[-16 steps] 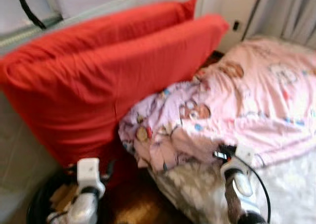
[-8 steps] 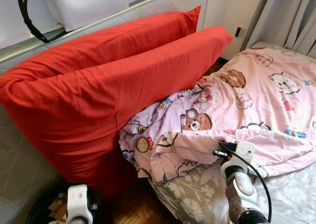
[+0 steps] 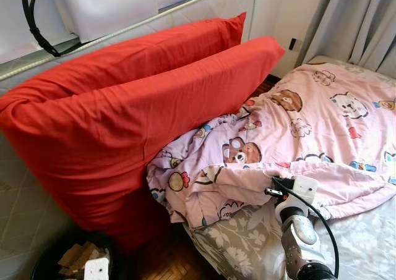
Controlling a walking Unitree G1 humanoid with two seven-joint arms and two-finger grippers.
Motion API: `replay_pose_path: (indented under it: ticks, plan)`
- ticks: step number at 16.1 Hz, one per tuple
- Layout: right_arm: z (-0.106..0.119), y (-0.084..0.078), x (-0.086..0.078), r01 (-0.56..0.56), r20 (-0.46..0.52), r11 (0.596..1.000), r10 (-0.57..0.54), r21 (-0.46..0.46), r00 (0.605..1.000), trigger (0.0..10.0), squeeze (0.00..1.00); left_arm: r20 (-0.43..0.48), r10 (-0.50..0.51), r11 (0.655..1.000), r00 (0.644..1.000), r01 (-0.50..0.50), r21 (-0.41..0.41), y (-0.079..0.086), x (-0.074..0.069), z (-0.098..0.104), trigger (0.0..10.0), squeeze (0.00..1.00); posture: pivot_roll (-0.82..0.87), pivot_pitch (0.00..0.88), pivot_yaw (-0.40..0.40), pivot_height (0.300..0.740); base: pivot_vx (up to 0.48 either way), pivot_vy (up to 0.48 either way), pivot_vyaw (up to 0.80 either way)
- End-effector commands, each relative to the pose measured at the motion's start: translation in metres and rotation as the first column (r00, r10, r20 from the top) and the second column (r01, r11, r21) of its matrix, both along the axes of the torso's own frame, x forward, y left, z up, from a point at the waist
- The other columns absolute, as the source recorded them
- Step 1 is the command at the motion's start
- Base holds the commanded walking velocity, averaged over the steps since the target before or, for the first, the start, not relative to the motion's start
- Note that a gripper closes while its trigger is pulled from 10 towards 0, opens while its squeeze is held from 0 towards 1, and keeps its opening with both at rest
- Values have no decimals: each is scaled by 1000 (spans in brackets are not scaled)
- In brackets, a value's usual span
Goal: Clean up the room
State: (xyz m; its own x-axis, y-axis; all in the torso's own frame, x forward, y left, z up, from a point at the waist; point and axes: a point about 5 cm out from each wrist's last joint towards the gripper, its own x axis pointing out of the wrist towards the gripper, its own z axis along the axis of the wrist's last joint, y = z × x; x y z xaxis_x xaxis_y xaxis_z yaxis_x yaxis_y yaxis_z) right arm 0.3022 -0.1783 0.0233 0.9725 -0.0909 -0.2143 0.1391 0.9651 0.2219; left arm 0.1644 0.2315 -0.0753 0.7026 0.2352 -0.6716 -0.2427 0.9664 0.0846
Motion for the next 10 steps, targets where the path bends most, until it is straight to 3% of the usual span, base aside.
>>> replay_pose_path:
  ticks: [1,10]
  plan:
    - [1,1,0,-7,5,1000,7,-8,1000,10000,0,-25,4,1000,1000,-4,1,-1,-7,-4,10000,0,52,151,-15,740,0,0,0]
    - [0,3,-1,0,2,1000,1,-29,1000,10000,0,-73,0,1000,997,1,1,3,-19,-9,10000,0,60,149,-12,740,0,0,0]
